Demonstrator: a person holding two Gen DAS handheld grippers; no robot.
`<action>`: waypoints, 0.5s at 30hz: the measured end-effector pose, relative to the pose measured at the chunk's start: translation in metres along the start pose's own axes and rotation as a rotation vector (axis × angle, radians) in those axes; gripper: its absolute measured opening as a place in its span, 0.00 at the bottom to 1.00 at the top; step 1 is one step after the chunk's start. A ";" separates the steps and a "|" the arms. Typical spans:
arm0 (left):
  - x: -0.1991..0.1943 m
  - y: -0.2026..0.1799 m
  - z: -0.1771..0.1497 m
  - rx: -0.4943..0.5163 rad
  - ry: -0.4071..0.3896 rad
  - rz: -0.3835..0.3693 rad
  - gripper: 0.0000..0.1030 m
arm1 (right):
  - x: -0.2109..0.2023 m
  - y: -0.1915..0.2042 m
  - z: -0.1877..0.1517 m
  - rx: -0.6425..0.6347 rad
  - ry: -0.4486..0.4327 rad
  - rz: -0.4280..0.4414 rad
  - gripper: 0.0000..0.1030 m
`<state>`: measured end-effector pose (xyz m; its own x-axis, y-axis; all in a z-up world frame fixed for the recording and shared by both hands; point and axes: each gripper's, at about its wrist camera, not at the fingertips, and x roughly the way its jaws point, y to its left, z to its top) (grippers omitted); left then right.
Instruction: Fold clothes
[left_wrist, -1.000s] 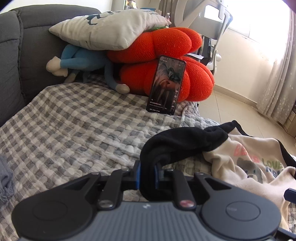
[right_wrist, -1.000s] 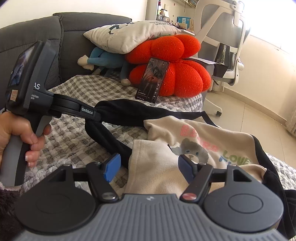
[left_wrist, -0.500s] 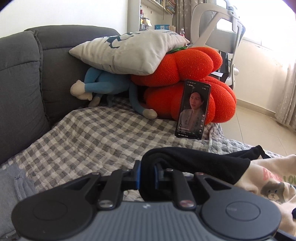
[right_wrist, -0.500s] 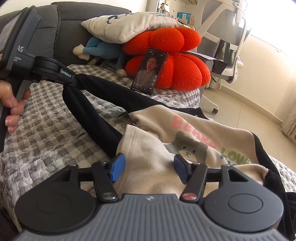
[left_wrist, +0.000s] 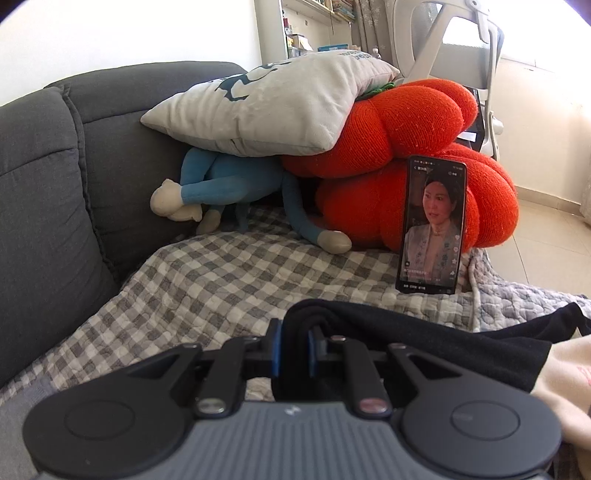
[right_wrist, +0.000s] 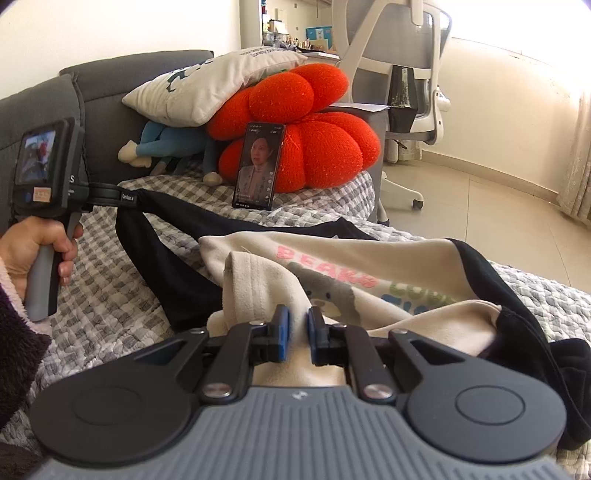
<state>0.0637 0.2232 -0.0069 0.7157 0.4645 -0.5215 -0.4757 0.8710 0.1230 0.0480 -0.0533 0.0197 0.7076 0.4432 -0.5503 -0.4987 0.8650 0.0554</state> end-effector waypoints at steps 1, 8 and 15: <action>0.004 -0.002 0.001 0.006 0.004 0.005 0.14 | -0.005 -0.005 0.000 0.015 -0.007 -0.011 0.05; 0.026 -0.016 -0.002 0.046 0.067 0.000 0.16 | -0.028 -0.035 0.003 0.114 -0.032 -0.077 0.05; 0.010 -0.016 -0.004 0.034 0.119 -0.063 0.44 | -0.022 -0.033 0.001 0.131 -0.002 -0.025 0.16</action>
<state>0.0766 0.2132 -0.0181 0.6770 0.3883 -0.6252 -0.4129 0.9036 0.1140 0.0496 -0.0915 0.0309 0.7201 0.4220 -0.5508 -0.4116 0.8988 0.1505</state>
